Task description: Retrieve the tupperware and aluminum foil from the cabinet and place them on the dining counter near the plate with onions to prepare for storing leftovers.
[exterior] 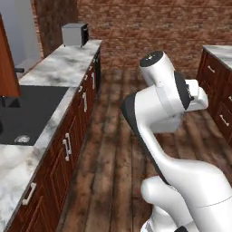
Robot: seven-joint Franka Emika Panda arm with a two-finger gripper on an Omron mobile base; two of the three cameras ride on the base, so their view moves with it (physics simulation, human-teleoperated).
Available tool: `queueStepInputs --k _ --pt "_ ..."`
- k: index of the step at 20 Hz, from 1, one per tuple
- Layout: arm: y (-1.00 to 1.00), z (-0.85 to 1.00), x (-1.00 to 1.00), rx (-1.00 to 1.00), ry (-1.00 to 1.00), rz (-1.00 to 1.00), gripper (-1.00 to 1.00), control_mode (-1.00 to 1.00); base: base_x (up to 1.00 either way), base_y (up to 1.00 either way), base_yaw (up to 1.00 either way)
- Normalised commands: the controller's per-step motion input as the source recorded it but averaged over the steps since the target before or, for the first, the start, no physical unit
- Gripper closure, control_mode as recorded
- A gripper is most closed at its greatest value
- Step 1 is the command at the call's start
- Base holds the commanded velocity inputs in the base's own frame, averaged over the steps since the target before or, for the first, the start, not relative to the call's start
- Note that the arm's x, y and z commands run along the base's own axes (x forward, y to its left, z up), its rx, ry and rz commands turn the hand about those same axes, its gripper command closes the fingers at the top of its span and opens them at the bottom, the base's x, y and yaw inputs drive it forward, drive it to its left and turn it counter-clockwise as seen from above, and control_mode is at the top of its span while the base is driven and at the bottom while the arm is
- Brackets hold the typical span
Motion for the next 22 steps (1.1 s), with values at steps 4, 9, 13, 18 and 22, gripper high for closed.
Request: queueStepInputs --k 4,9,13,18,22 --pt "0.00 0.00 0.00 0.00 0.00 0.00 1.00 1.00 0.00 0.17 -0.95" --pt "0.00 0.00 0.00 0.00 0.00 0.00 1.00 1.00 0.04 0.09 -0.86" --pt "0.00 0.00 0.00 0.00 0.00 0.00 1.00 1.00 0.28 0.04 -0.75" --pt "0.00 0.00 0.00 0.00 0.00 0.00 1.00 1.00 0.38 -0.02 -0.69" --pt "0.00 0.00 0.00 0.00 0.00 0.00 1.00 1.00 0.71 -0.24 -0.55"
